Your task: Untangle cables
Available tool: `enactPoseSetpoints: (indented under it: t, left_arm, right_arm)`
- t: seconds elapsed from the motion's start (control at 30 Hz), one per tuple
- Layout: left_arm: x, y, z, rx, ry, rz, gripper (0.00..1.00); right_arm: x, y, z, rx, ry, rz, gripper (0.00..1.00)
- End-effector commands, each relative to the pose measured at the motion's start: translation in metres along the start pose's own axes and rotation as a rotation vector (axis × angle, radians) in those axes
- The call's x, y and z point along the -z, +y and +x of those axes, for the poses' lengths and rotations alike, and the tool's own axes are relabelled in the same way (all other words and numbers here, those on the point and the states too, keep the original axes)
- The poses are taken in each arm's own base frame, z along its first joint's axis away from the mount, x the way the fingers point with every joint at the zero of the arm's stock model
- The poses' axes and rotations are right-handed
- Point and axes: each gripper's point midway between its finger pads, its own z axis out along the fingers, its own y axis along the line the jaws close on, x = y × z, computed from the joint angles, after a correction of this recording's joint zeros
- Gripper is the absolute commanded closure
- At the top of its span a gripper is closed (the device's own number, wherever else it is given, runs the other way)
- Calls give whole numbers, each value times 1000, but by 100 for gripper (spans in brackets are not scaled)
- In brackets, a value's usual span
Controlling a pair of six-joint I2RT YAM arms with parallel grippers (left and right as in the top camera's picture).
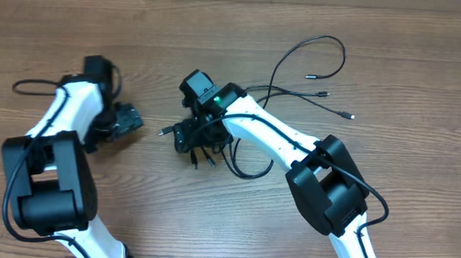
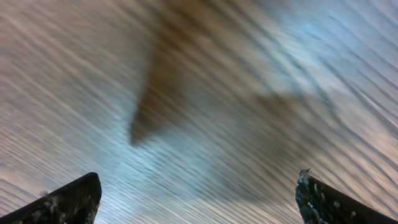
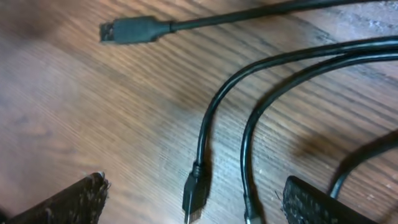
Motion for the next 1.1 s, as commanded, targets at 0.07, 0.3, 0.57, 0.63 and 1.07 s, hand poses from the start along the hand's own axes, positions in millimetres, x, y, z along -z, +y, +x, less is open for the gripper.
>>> enactPoseSetpoints:
  t: [0.07,0.3,0.57,0.63,1.07]
  left_arm:
    - [-7,12,2,99,75,70,0]
    - [-7,12,2,100,78,75,0]
    - [-7,12,3,100,80,74,0]
    - [-7,12,3,100,80,74,0]
    - [-7,7,5,99,94,101,0]
  right_arm:
    - [-23,-14,6,-106,-19,51,10]
    - [-47,-3,-10,-71,-150,-28,10]
    - [-46,-32,-45,-75,-360,91,0]
    - [-40,-37,-57,-83,-413,116,0]
    - [-9,-73,-107,-159,-574,80,0]
